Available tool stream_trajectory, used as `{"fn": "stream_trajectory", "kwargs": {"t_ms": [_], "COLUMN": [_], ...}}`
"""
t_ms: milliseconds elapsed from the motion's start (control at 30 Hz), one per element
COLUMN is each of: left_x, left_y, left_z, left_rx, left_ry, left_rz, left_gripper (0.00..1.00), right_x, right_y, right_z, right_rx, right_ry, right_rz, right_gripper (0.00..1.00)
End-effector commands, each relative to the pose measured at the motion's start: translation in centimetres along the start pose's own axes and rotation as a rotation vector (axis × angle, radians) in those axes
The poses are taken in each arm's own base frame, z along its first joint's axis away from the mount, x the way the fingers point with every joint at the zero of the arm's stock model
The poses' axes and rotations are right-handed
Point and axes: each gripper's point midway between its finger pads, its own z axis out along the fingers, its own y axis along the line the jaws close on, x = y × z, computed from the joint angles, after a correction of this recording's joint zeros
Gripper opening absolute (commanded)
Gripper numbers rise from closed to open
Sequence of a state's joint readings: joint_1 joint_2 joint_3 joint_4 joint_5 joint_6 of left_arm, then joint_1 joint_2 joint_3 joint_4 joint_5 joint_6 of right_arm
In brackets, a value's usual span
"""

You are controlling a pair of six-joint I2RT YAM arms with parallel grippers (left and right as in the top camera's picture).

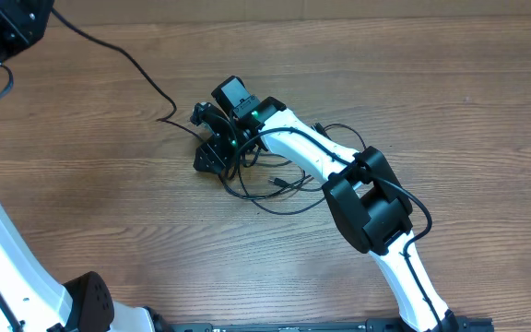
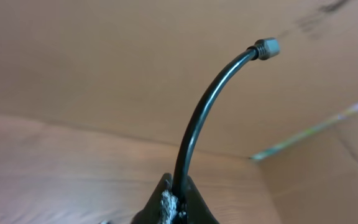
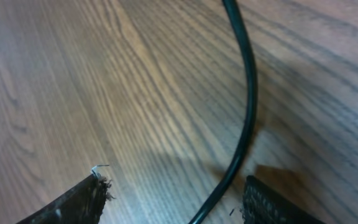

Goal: Untangle cables

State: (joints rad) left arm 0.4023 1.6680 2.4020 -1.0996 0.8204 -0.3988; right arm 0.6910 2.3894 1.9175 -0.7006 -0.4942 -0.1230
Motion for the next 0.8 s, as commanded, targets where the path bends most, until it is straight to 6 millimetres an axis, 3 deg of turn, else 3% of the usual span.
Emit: {"fn": "stream_trajectory", "kwargs": {"t_ms": [0,133,200,267,300,367,500,667,733,767], "left_x": [-0.7,-2.3,-2.9,-3.3,-3.5,-3.5,-2.8,-0.5,0.6,1.0], "left_y": [-4.5,-6.9,-7.7,-8.1,-8.0,-7.6,-4.9,4.2,6.8,7.8], "left_z": [-2.1,-4.0,-4.7,-5.1,-5.1,-4.9,-3.8,-2.9,-3.2,-3.3], "left_rx": [0.262,0.400,0.438,0.450,0.446,0.429,0.313,-0.147,-0.293,-0.343], "left_ry": [0.027,0.026,0.026,0.016,0.008,-0.005,-0.033,-0.035,-0.022,-0.013], "left_rz": [-0.027,-0.023,-0.021,-0.008,-0.004,0.016,0.054,-0.092,-0.147,-0.166], "left_gripper": [0.04,0.04,0.04,0.04,0.04,0.04,0.04,0.04,0.07,0.11], "right_x": [-0.2,-0.5,-0.8,-1.0,-1.3,-2.5,-5.1,-8.1,-8.7,-8.8], "right_y": [-0.9,-1.0,-0.9,-0.9,-1.0,-0.7,0.1,1.4,1.7,1.8], "right_z": [0.0,0.0,0.0,0.0,-0.3,-1.7,-7.8,-19.4,-24.7,-26.3], "right_rx": [0.037,0.037,0.037,0.035,0.034,0.009,0.008,0.044,0.062,0.070], "right_ry": [-0.008,-0.023,-0.033,-0.040,-0.050,-0.072,-0.094,-0.182,-0.248,-0.272], "right_rz": [0.004,-0.004,-0.010,0.008,0.062,0.180,0.219,0.285,0.341,0.353], "right_gripper": [0.70,0.70,0.63,0.37,0.04,0.04,0.04,0.04,0.04,0.04]}}
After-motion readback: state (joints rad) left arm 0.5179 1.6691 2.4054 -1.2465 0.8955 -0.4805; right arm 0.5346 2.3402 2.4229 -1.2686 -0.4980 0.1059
